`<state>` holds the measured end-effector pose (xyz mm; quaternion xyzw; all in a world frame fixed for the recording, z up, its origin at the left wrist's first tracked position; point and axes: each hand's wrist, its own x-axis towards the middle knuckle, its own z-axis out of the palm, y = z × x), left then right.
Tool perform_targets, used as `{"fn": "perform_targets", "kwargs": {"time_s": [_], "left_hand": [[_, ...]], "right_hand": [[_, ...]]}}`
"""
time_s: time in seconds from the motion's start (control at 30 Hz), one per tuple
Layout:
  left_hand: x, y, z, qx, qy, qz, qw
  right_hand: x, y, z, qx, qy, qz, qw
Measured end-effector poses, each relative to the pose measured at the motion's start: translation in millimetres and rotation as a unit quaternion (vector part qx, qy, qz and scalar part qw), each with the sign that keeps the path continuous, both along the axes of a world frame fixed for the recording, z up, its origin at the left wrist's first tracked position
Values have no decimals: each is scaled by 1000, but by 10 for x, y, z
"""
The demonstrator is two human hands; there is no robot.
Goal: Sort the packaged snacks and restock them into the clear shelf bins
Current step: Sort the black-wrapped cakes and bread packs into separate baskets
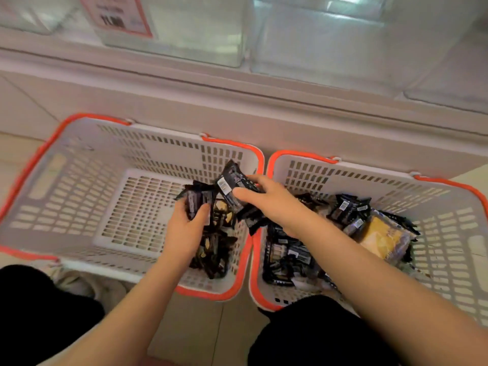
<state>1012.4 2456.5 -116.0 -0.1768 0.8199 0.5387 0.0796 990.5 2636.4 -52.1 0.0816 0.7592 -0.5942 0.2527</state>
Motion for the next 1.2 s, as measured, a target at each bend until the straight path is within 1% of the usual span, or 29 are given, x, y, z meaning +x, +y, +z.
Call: {"fn": "perform_targets", "kwargs": {"time_s": [0.03,0.07,0.1,0.17,0.2,0.23,0.27,0.3,0.33,0.4,0.43,0.47,0.53,0.6,0.63,0.7,0.73,0.77,0.8,0.87,0.9,1.0,1.07,1.1,1.2], "left_hand": [[8,-124,-54,6,-38,9,999],[21,-231,-106,10,-76,14,997],[46,-315,-154,15,-114,14,993],[122,-432,-251,-5,-180,-15,983],[159,-466,-298,-31,-200,-46,978],[189,-483,-340,-58,-210,-81,973],[210,-480,-361,-81,-214,-113,967],[218,-464,-363,-99,-213,-146,961],[216,-444,-349,-116,-208,-183,954],[189,-374,-297,-141,-165,-251,943],[179,-329,-257,-143,-133,-271,943],[173,-272,-205,-140,-99,-285,943],[177,-119,-90,-136,-15,-320,937],[170,92,41,-141,82,-378,911],[160,221,109,-142,132,-408,892],[115,504,200,-138,218,-446,857],[83,653,210,-135,243,-456,846],[42,806,196,-135,248,-467,838],[-9,963,158,-139,237,-476,835],[-127,1276,1,-173,186,-499,829],[-194,1422,-108,-208,154,-509,821],[-369,1803,-444,-322,28,-532,782],[-457,1964,-690,-368,-43,-517,772],[-493,2004,-807,-380,-72,-498,776],[-563,2047,-1086,-363,-137,-423,819]], "right_hand": [[-68,-145,-26,15,-17,34,999],[-124,-266,-77,53,-24,90,994],[-162,-372,-134,104,-26,159,982],[-185,-519,-287,227,-17,290,930],[-183,-556,-376,273,-13,327,905],[-172,-575,-437,301,-9,342,890],[-165,-566,-483,313,-3,341,886],[-154,-542,-490,307,8,332,892],[-145,-500,-485,288,22,308,906],[-128,-330,-449,236,73,220,944],[-112,-208,-443,228,113,159,954],[-88,-62,-458,239,155,93,954],[3,264,-549,287,204,-18,936],[156,607,-735,328,179,-73,925],[253,774,-864,349,144,-71,923],[458,1071,-1144,382,51,-28,922],[543,1191,-1265,391,15,-3,920],[608,1289,-1362,401,-9,18,916],[642,1368,-1444,409,-20,34,912],[625,1484,-1565,419,-13,55,906],[583,1520,-1612,423,4,68,903],[379,1566,-1727,450,73,77,887],[198,1578,-1789,453,99,62,884],[114,1585,-1827,451,108,62,884],[-83,1615,-1960,436,103,85,890]]}}
